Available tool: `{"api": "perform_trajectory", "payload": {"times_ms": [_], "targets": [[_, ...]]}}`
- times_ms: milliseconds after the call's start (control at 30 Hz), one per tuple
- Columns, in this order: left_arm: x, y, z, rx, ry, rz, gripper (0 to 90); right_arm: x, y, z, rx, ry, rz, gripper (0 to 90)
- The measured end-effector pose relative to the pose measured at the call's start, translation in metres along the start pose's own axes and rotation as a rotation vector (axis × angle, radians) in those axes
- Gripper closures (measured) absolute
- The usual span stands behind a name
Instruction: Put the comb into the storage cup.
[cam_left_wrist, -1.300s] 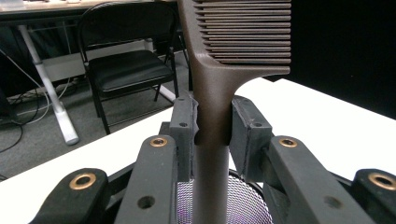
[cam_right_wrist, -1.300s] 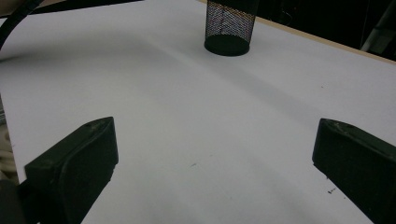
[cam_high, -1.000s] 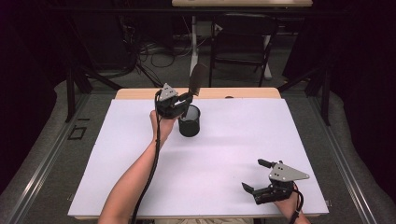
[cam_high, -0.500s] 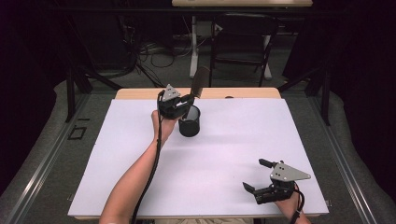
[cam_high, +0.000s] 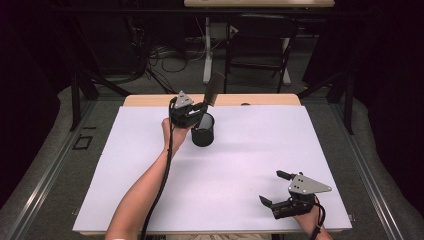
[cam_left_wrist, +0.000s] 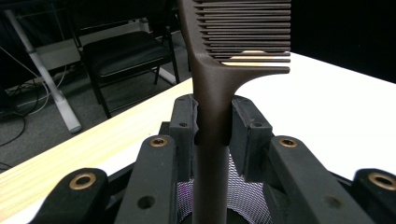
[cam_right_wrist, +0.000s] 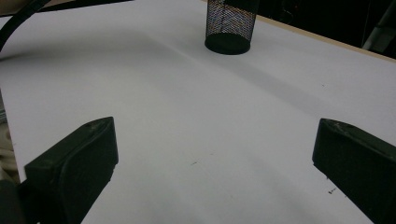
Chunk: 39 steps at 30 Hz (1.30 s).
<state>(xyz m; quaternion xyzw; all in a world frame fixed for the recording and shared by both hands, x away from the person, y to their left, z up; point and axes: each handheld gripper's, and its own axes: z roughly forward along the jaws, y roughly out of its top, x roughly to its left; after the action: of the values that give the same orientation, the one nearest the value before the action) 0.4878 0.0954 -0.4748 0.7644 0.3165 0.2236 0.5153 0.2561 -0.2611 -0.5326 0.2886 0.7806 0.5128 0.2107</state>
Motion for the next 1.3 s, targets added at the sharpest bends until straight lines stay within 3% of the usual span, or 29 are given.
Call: {"api": "perform_trajectory", "payload": {"times_ms": [1300], "targets": [[-0.003,-0.012,0.013,0.108,-0.002,0.055,72.3,0.0,-0.001,0.001,0.014,0.003,0.002,0.0]]}}
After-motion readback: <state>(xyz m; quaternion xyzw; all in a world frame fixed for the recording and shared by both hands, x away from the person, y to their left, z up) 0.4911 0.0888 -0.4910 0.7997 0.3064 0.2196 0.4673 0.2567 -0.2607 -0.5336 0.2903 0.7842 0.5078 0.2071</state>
